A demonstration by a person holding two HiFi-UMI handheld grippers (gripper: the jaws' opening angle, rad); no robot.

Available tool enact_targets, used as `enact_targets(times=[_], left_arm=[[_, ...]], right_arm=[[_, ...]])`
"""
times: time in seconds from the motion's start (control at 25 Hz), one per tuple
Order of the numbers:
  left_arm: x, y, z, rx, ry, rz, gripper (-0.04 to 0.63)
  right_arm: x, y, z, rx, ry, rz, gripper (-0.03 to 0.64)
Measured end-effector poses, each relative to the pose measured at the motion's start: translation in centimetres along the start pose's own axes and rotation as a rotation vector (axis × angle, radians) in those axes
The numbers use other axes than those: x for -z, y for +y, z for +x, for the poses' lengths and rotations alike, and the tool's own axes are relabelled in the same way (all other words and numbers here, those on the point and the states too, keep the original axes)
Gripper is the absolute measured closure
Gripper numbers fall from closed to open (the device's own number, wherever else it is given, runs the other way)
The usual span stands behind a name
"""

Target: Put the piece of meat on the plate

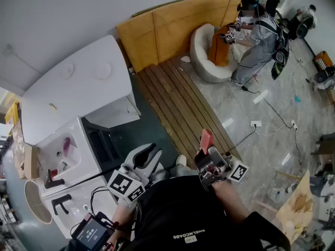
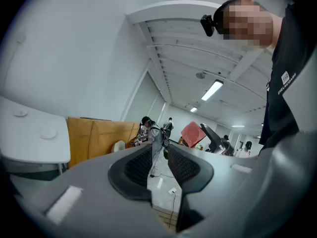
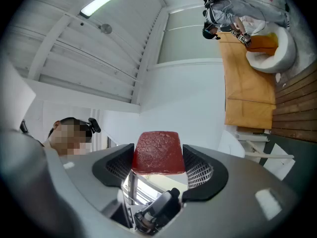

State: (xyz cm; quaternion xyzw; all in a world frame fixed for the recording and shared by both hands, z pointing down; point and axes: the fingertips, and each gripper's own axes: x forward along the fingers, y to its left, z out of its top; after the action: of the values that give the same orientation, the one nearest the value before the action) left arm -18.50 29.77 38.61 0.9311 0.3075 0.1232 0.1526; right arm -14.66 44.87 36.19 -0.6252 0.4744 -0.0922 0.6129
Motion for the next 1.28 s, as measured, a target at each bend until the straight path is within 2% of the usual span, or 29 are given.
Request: enact_targets(times=[0.24,0.52,0.68,0.92,1.28], left_arm=[[-0.5,0.2,-1.4,-0.001,-0.046,-0.033,0.485],[-0.2,-0.1,-1.7,0.014,-0.042,-0.031,0.485],[-0.2,-0.1,-0.8,0.015,-0.043,-0.034,0.488],[-0.5,-0.4,0.7,0.011,-0.044,-0.026,0.488],[-0.6,-1.2,4.0,-0.042,-0.06,-0.017,0.491]], right_arm=[[2.0,0.6,1.4,-0.012,-0.002,0.02,0.307],[2.1,0.9,1.5,-0.011,0.004,0.013,0.308],[1.1,1.2,1.2,-0.035,-0.012,0.025,0.308],[-0.3,0.6,1.5,-0.022,0.02,0.016,0.308],[-3.7,-0.5,1.0,-0.042,0.08,0.045,0.308]])
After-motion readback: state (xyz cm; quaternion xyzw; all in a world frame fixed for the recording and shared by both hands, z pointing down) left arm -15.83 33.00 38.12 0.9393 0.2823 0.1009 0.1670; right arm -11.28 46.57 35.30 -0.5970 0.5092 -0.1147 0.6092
